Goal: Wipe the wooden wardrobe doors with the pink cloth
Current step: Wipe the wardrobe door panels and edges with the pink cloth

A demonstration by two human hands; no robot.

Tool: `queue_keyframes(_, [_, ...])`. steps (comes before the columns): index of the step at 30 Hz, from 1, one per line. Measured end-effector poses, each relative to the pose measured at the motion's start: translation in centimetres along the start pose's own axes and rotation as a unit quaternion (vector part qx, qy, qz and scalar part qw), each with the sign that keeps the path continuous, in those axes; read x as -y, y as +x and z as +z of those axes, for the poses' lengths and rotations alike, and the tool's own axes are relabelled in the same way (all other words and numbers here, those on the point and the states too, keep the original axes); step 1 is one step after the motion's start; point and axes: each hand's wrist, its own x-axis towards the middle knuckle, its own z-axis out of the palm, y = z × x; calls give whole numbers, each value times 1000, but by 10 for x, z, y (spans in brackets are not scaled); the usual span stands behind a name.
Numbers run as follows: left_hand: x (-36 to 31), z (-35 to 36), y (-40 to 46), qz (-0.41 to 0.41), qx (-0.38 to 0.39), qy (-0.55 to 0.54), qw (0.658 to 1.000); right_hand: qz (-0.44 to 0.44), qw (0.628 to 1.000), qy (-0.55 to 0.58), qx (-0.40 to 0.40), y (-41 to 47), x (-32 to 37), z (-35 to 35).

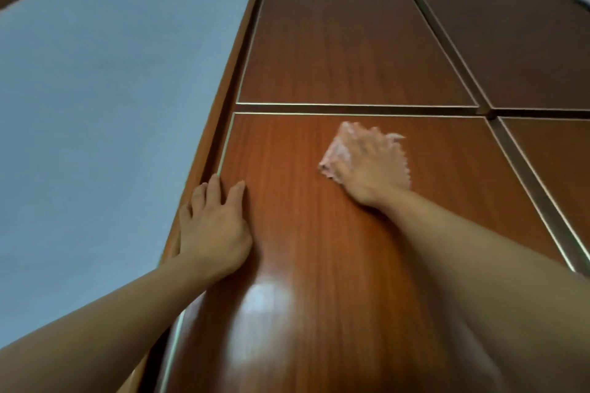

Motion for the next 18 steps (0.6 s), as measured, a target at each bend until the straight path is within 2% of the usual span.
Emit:
queue_keyframes(4, [-2,3,-10,10,2,-15,1000,203,979,12,-5,-24,-88,-14])
queue_keyframes(6, [-7,4,-12,-4,12,-44,999,255,967,31,4,-28,-80,-14])
queue_keyframes(7, [-10,4,-13,-14,16,-54,998,253,967,34,3,-29,-62,-12])
queue_keyframes(9, [-13,6,-14,-29,23,-67,997,164,986,30,-14,-38,-12,-6])
queue_keyframes(11, [-8,9,-13,-24,17,-72,997,4,999,41,-29,-55,44,4])
queue_keyframes(13, [-6,11,-17,-15,10,-73,997,-146,989,37,11,-74,84,12])
queue_keyframes(14, [-8,10,-19,-18,8,-72,997,-195,980,24,31,-78,91,13])
queue_keyframes(16, [-14,8,-25,-38,21,-68,997,-227,973,-4,37,-71,70,13])
queue_keyframes(18, [-18,5,-29,-56,37,-63,996,-138,990,-15,-4,-67,21,11])
